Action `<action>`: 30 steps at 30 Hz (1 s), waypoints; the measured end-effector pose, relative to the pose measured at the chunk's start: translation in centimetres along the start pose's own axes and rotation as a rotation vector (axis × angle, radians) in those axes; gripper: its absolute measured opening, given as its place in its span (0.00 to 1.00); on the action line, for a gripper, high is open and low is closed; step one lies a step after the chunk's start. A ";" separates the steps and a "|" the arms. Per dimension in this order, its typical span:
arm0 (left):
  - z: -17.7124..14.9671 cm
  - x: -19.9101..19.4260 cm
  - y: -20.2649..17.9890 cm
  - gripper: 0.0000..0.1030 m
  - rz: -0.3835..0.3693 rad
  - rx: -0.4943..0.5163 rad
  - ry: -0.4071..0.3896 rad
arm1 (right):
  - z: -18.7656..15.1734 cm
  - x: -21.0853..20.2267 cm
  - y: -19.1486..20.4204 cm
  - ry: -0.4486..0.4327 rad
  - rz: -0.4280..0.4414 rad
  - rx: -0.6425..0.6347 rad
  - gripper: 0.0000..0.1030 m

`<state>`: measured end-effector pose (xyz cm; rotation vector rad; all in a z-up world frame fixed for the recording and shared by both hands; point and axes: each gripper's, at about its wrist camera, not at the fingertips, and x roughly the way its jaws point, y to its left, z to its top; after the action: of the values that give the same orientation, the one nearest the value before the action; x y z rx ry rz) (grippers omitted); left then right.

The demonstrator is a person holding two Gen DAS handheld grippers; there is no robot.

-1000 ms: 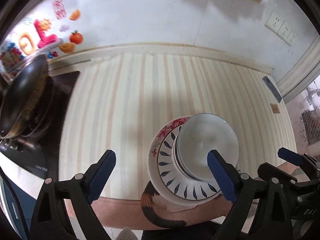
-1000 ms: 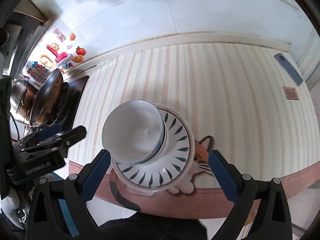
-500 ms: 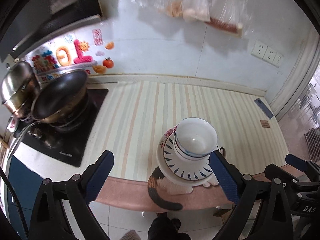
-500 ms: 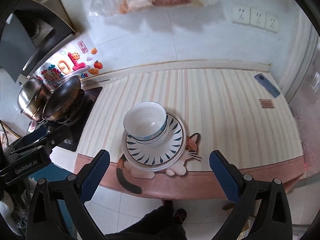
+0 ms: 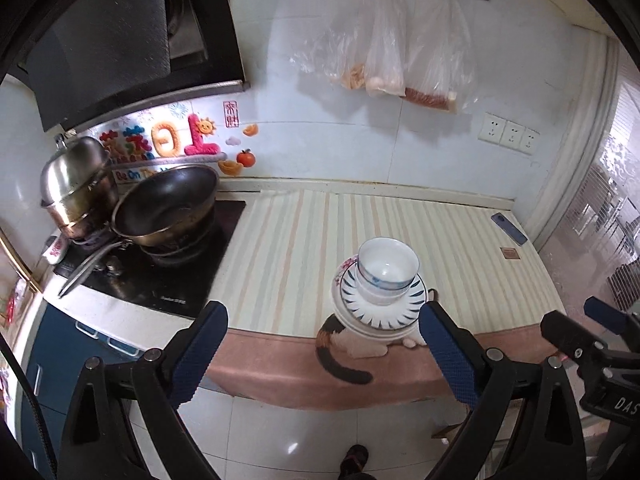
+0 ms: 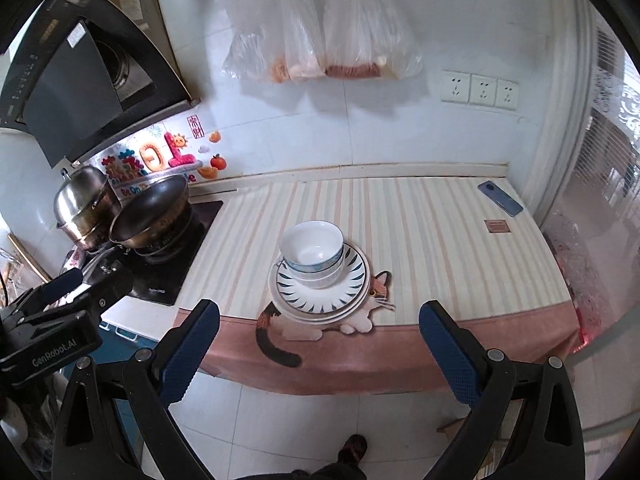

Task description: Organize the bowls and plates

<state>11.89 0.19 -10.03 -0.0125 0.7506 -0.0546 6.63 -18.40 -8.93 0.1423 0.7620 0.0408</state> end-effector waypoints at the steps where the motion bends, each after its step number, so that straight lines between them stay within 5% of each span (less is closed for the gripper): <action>1: -0.2 -0.5 0.2 0.95 0.000 0.001 -0.001 | -0.4 -0.7 0.3 -0.007 -0.002 0.003 0.99; 14: -4.2 -7.3 3.5 0.95 0.018 0.002 -0.060 | -5.6 -8.4 4.1 -0.075 -0.019 0.011 0.99; 30: -6.5 -10.8 2.9 0.95 0.015 0.016 -0.096 | -7.7 -11.6 3.9 -0.105 -0.038 -0.006 0.99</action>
<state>-0.32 3.76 -7.48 0.0051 0.6547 -0.0457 -7.03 -14.69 -5.98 0.1233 0.6599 -0.0001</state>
